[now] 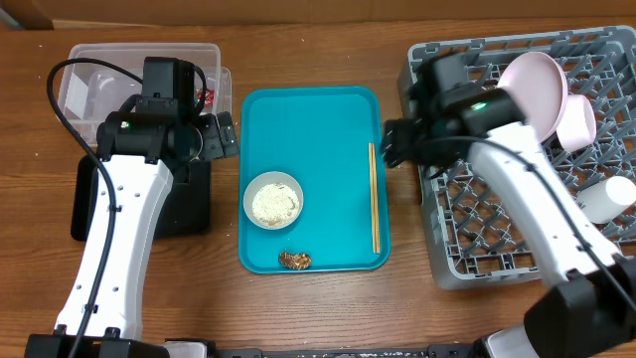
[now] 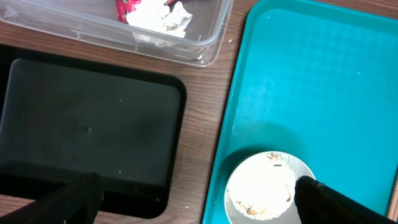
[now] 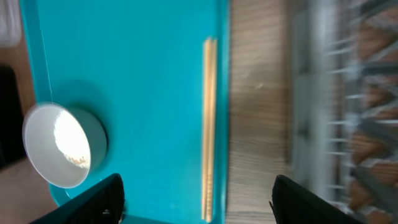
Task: Sort waste into correct bins and load items into the dishwasher
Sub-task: 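Move right gripper down to the chopsticks on the tray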
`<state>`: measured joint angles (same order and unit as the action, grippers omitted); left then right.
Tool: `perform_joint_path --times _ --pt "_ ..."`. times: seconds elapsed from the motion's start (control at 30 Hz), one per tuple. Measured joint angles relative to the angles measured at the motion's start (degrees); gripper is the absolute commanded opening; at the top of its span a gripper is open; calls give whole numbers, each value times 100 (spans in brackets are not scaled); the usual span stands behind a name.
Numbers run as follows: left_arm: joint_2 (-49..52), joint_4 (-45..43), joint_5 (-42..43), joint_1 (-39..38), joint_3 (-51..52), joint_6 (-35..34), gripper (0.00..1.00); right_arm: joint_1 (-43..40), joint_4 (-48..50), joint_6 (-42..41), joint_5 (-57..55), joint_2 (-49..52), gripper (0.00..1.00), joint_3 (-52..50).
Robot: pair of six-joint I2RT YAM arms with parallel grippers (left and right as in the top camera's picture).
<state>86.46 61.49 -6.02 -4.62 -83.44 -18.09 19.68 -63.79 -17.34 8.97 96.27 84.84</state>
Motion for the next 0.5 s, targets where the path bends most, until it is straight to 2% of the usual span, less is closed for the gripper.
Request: perform_joint_path --times 0.2,0.5 --pt "0 0 0 0 0 0 100 601 483 -225 103 459 72 -612" --pt "0 4 0 0 -2 0 100 1010 804 -557 114 1102 70 -730"
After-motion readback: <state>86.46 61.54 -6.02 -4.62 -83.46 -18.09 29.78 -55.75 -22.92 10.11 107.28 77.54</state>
